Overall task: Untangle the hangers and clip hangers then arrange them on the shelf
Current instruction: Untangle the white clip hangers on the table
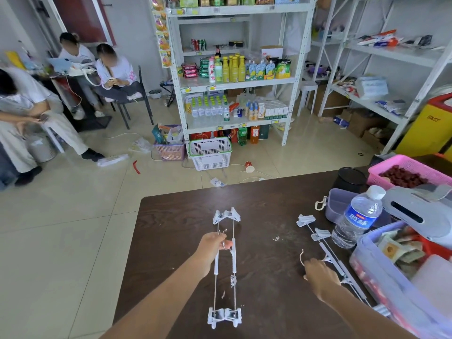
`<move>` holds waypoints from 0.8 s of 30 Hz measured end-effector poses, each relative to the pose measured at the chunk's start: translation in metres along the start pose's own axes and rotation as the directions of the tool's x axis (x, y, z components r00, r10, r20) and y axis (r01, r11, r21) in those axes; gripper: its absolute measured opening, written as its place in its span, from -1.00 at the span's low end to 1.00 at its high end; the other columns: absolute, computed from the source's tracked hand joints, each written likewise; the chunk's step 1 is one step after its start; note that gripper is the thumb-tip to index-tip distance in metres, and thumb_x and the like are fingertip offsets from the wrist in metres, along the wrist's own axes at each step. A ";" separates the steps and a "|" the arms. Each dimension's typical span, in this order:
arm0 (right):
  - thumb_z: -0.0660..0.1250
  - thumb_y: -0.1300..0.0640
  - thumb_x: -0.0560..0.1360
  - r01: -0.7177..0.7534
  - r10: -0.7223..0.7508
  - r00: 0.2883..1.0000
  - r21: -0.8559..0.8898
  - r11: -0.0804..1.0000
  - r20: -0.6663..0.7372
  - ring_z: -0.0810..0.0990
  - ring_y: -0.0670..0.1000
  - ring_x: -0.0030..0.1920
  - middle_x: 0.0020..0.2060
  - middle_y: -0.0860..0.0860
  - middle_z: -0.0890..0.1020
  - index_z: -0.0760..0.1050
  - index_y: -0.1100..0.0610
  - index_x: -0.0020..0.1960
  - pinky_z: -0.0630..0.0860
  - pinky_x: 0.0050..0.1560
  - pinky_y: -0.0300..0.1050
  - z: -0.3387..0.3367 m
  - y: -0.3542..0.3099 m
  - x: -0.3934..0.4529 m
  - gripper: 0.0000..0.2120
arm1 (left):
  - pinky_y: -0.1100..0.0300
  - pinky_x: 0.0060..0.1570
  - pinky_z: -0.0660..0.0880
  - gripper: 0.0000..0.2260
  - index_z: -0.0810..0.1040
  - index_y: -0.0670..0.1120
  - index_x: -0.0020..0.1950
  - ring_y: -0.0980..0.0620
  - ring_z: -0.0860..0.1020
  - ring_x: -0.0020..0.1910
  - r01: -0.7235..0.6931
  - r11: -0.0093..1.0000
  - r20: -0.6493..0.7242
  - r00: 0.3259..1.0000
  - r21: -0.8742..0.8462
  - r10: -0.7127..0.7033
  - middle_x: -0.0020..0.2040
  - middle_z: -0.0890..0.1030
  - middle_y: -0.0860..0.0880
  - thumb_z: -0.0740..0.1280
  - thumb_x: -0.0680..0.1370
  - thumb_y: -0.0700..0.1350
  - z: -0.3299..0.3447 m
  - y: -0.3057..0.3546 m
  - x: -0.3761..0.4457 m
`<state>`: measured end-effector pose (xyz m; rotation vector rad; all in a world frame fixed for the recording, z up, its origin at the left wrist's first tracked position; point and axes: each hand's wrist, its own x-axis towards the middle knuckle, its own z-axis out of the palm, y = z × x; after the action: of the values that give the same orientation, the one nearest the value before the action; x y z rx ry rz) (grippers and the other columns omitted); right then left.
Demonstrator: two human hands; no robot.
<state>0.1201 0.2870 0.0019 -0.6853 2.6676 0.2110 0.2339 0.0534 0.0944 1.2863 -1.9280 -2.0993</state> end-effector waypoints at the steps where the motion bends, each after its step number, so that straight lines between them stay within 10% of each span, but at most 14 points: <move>1: 0.15 0.07 0.60 0.009 -0.010 1.000 0.008 1.000 0.014 0.40 0.07 0.33 0.27 0.06 0.47 0.38 0.17 0.29 0.42 0.22 -0.06 -0.001 0.000 0.000 -0.69 | 0.52 -0.65 0.37 -0.71 0.39 -0.19 -0.32 0.25 0.49 -0.70 -0.001 1.000 -0.002 1.000 0.001 0.001 -0.73 0.49 0.04 0.12 0.59 -0.35 0.000 0.000 0.000; 10: 0.09 0.12 0.61 0.001 0.216 0.945 0.661 0.751 -0.247 0.59 0.26 -0.08 -0.20 0.24 0.62 0.39 0.20 -0.21 0.37 -0.13 -0.06 -0.056 -0.014 0.000 -0.73 | 0.52 -0.65 0.39 -0.70 0.40 -0.19 -0.33 0.26 0.51 -0.67 -0.012 1.000 0.027 1.000 0.004 0.012 -0.72 0.50 0.03 0.12 0.58 -0.36 -0.004 -0.001 0.001; 14: 0.14 0.15 0.59 0.100 0.271 0.912 0.809 0.579 -0.307 0.52 -0.02 -0.46 -0.50 -0.01 0.51 0.33 0.07 -0.43 0.38 -0.35 -0.20 -0.096 -0.032 -0.003 -0.60 | 0.46 -0.47 0.45 -0.72 0.42 -0.17 -0.32 0.27 0.55 -0.61 0.014 1.000 0.054 0.998 -0.028 -0.013 -0.68 0.53 0.06 0.15 0.58 -0.32 -0.003 -0.004 0.004; 18: 0.18 0.26 0.53 0.092 0.127 0.979 0.903 0.419 -0.159 0.45 -0.16 -0.58 -0.46 -0.01 0.56 0.47 0.10 -0.37 0.39 -0.53 -0.43 -0.102 -0.082 -0.010 -0.69 | 0.12 0.08 0.28 -0.81 0.45 -0.08 -0.24 0.16 0.57 -0.27 0.084 0.993 0.098 0.992 -0.085 -0.076 -0.55 0.63 0.12 0.19 0.57 -0.21 -0.003 -0.007 0.006; 24: 0.07 0.38 0.53 0.134 -0.111 0.990 0.851 0.507 -0.090 0.52 0.00 -0.31 -0.14 0.05 0.56 0.56 0.27 0.13 0.50 -0.20 -0.21 -0.080 -0.140 -0.012 -0.67 | 0.05 0.17 0.24 -0.79 0.49 -0.05 -0.19 0.03 0.53 -0.07 0.152 0.976 0.119 0.984 -0.154 -0.134 -0.23 0.64 0.05 0.15 0.60 -0.12 -0.008 -0.008 0.007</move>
<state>0.1726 0.1521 0.0730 -0.5009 2.2688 -1.1196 0.2378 0.0446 0.0847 1.3421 -1.7039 -2.3848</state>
